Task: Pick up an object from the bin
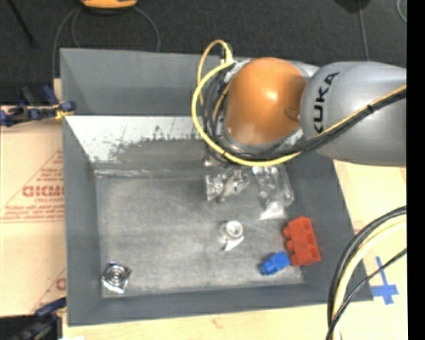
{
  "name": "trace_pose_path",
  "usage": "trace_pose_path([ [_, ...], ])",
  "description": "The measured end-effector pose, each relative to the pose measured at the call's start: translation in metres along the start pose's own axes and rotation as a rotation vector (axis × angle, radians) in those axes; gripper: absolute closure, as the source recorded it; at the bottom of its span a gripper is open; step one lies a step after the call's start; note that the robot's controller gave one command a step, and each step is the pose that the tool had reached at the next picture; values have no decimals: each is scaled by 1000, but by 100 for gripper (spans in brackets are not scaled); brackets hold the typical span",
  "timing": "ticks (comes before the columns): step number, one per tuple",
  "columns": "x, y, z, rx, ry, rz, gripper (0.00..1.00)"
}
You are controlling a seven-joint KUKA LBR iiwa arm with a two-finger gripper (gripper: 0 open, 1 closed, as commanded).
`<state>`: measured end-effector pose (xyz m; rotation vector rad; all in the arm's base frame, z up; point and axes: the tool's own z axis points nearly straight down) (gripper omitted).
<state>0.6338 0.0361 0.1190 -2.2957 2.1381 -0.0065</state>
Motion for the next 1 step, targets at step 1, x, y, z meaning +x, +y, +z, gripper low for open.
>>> trace_pose_path([
  [1,1,-3,-73,4,0,8,100],
])
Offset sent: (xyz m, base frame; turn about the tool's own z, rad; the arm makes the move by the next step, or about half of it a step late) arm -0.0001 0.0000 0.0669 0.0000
